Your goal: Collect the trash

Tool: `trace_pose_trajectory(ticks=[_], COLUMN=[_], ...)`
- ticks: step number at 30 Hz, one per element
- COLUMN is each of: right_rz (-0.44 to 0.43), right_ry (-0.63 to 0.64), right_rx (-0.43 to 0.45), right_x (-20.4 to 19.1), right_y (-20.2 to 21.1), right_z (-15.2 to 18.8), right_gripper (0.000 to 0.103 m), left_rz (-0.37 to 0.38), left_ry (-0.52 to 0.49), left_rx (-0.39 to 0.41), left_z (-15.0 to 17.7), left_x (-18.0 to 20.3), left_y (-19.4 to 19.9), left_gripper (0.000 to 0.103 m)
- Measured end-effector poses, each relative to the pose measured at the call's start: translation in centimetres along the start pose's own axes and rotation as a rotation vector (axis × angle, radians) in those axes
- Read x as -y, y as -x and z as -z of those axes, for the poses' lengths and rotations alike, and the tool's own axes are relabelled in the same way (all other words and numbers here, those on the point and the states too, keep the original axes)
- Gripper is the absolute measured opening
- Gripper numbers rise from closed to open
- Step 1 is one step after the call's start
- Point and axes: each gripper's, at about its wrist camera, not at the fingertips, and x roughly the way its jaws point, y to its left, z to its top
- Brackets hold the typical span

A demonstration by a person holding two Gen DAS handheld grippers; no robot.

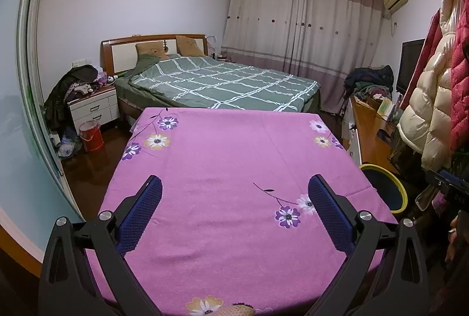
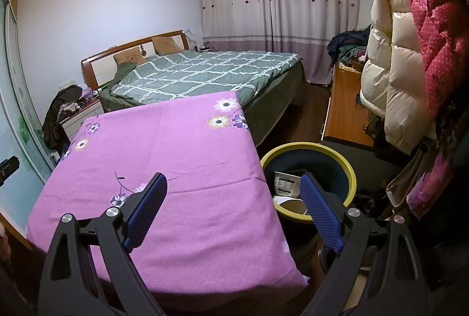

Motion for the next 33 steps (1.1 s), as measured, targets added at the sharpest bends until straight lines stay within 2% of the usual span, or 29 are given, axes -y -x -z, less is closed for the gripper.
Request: trace_pose_trajectory(ticks=[33], right_rz=[-0.016], right_ry=[0.000], right_rx=[-0.008], right_x=[-0.3], right_y=[-0.5], right_z=[0.3], right_gripper=[0.087], left_rz=[0.015], left_ry=[-0.014], left_rx=[-0.005], left_z=[0.7], left_x=[1.4], left_y=[0.1], left_gripper=[0.098])
